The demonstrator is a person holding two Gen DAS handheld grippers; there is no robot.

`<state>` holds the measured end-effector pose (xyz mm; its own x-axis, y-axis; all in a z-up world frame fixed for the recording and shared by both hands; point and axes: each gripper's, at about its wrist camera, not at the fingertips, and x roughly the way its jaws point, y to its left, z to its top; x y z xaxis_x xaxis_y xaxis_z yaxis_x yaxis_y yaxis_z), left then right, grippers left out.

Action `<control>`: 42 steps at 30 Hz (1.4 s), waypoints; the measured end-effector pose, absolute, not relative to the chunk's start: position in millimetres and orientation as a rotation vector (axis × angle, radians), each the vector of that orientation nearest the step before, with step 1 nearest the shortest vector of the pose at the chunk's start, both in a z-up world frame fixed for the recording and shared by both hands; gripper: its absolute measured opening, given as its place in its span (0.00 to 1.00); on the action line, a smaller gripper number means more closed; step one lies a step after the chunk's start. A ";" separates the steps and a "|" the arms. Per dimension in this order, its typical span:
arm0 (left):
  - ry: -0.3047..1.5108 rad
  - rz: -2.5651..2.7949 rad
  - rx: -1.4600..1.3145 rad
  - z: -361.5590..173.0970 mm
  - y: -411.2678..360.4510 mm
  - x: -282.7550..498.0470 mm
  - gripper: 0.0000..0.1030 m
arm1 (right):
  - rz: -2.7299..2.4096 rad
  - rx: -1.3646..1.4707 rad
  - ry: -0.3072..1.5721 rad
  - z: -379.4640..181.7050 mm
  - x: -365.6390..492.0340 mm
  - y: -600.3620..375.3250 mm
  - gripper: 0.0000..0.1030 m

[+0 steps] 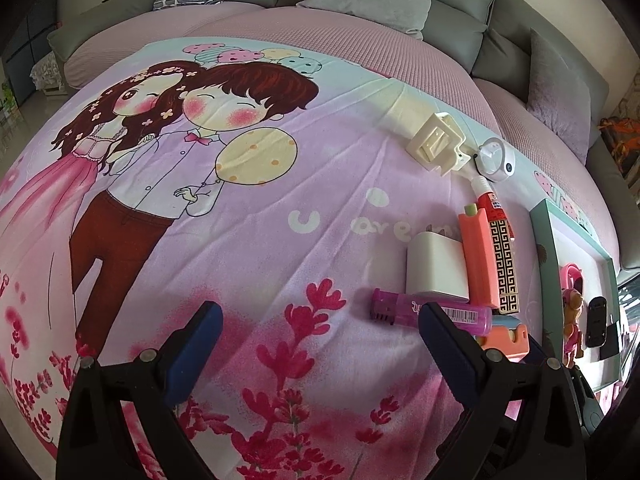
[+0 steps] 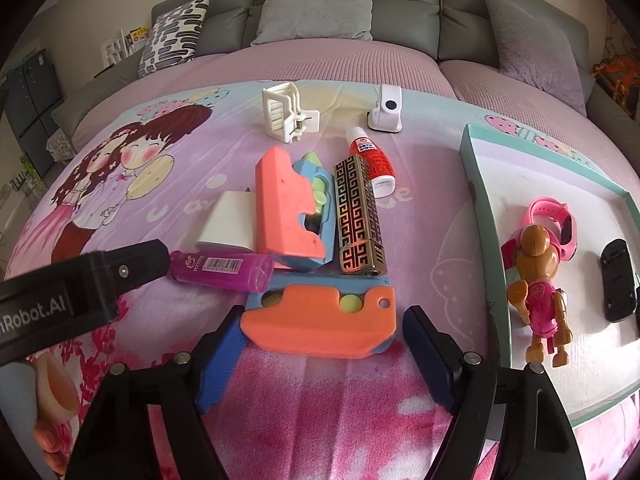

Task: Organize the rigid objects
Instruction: 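Withdraw both tools from the tray toward the remaining objects, then grasp the orange-blue toy knife with the right tool while the left tool grasps the purple tube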

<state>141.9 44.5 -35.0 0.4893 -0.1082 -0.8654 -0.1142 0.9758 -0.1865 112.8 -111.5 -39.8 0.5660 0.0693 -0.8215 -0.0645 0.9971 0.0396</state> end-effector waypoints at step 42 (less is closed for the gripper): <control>1.169 -0.131 0.036 -60.8 -44.3 170.7 0.95 | 0.042 -0.009 0.968 -36.6 94.3 -129.4 0.71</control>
